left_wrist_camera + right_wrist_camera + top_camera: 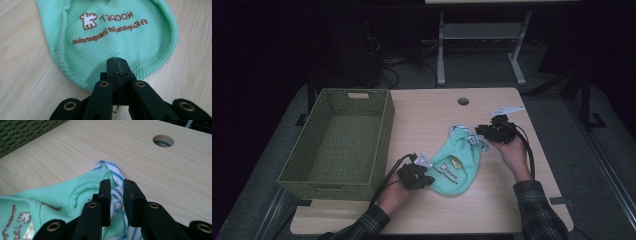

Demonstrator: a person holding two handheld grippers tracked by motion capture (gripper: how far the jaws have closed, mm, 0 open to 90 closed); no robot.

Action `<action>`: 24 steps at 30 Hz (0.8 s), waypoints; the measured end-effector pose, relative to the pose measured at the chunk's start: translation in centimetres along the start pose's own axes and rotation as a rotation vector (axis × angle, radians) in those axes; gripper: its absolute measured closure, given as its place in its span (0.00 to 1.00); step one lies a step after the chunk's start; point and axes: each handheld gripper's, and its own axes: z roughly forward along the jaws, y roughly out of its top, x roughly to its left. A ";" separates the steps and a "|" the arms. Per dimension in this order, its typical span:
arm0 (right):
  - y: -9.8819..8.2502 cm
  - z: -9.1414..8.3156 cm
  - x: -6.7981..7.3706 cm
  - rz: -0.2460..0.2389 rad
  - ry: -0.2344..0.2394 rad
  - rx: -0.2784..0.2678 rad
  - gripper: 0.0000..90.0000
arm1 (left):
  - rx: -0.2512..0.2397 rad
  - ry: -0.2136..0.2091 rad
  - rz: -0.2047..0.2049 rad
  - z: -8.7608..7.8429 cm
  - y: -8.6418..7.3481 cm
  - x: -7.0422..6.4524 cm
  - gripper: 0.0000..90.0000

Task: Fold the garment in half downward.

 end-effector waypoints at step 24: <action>-4.5 2.1 -0.7 0.064 0.009 0.103 0.83 | 0.022 -0.009 0.011 -0.1 0.0 0.2 1.00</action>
